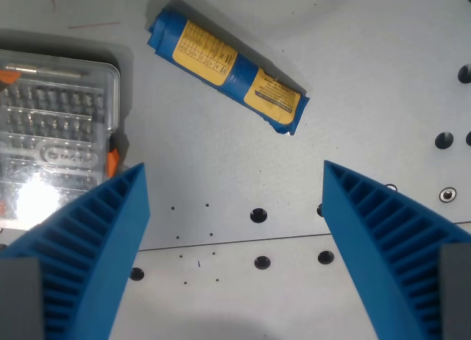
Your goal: Move above the blue bag
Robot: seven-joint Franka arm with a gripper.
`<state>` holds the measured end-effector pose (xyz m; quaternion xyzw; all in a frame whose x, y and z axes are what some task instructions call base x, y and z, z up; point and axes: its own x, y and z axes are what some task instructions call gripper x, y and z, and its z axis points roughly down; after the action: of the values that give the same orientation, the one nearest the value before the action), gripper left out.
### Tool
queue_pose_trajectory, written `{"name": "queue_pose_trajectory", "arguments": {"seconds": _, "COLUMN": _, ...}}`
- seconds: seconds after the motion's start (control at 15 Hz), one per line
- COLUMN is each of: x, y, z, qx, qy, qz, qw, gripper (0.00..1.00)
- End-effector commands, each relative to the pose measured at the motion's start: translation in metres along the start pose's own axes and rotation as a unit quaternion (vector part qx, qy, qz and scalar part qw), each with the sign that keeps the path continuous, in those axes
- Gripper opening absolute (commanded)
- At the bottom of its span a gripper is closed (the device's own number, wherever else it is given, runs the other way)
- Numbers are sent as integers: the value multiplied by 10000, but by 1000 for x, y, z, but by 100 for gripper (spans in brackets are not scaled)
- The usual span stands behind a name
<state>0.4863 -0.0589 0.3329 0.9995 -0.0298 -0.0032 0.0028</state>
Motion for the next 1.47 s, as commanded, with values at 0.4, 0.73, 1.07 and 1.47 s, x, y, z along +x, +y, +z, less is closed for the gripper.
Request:
{"name": "queue_pose_trajectory", "arguments": {"seconds": 0.4, "x": 0, "y": 0, "z": -1, "qx": -4, "qy": 15, "qz": -75, "qw": 10000, "gripper": 100}}
{"name": "queue_pose_trajectory", "arguments": {"seconds": 0.73, "x": 0, "y": 0, "z": 3, "qx": -26, "qy": 31, "qz": -394, "qw": 9992, "gripper": 100}}
{"name": "queue_pose_trajectory", "arguments": {"seconds": 1.07, "x": 1, "y": -1, "z": 13, "qx": -78, "qy": 122, "qz": -941, "qw": 9955, "gripper": 100}}
{"name": "queue_pose_trajectory", "arguments": {"seconds": 1.47, "x": 2, "y": -3, "z": 34, "qx": -194, "qy": 218, "qz": -1795, "qw": 9833, "gripper": 100}}
